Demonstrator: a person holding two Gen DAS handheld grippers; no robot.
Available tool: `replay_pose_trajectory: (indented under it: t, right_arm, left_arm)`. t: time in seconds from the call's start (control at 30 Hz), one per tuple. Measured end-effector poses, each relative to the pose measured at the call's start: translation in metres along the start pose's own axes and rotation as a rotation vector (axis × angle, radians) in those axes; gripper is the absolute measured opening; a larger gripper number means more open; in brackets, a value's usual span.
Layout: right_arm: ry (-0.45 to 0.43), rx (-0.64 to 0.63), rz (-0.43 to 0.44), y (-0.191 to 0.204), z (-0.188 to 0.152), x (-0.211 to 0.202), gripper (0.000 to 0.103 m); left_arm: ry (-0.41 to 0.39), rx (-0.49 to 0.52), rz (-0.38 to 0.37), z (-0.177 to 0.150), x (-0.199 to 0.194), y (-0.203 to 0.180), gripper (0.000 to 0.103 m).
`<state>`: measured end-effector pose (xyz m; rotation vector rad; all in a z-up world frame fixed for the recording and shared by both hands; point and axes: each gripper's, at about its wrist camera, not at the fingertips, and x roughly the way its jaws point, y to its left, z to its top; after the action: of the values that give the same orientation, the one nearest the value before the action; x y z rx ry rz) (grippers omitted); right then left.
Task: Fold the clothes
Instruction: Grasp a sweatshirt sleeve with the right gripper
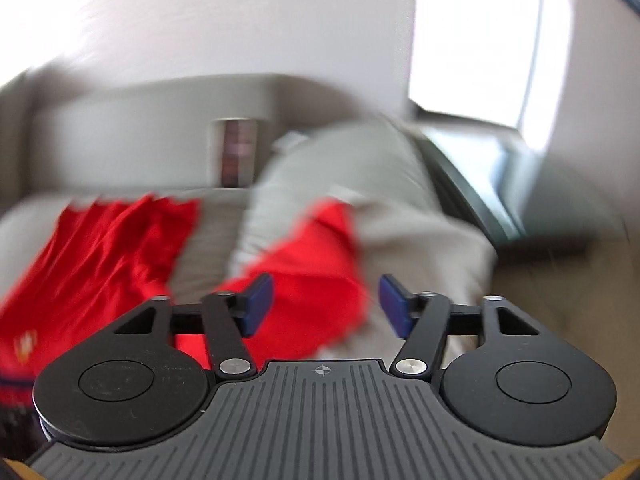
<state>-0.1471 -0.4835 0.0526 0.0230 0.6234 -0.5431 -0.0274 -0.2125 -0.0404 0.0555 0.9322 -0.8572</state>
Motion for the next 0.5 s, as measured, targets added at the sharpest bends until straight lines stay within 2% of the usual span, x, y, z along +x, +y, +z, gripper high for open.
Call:
replay_pose_trajectory:
  t: [0.1,0.2,0.33,0.5]
  right_arm:
    - [-0.019,-0.192,0.047,0.042,0.011,0.028,0.069]
    - [0.016,-0.253,0.132,0.071,0.020,0.063,0.067]
    - [0.175,-0.290,0.105,0.096,0.029,0.113,0.056]
    - [0.400,-0.326,0.047,0.111,0.024,0.175,0.053]
  left_arm:
    - [-0.054,-0.021,0.033,0.000,-0.007,0.002,0.086]
    - [-0.074,-0.058,0.008,0.000,-0.009,0.006,0.086]
    - [-0.074,-0.110,-0.010,0.007,0.000,0.016,0.086]
    - [-0.087,-0.142,0.004,0.011,0.009,0.032,0.086]
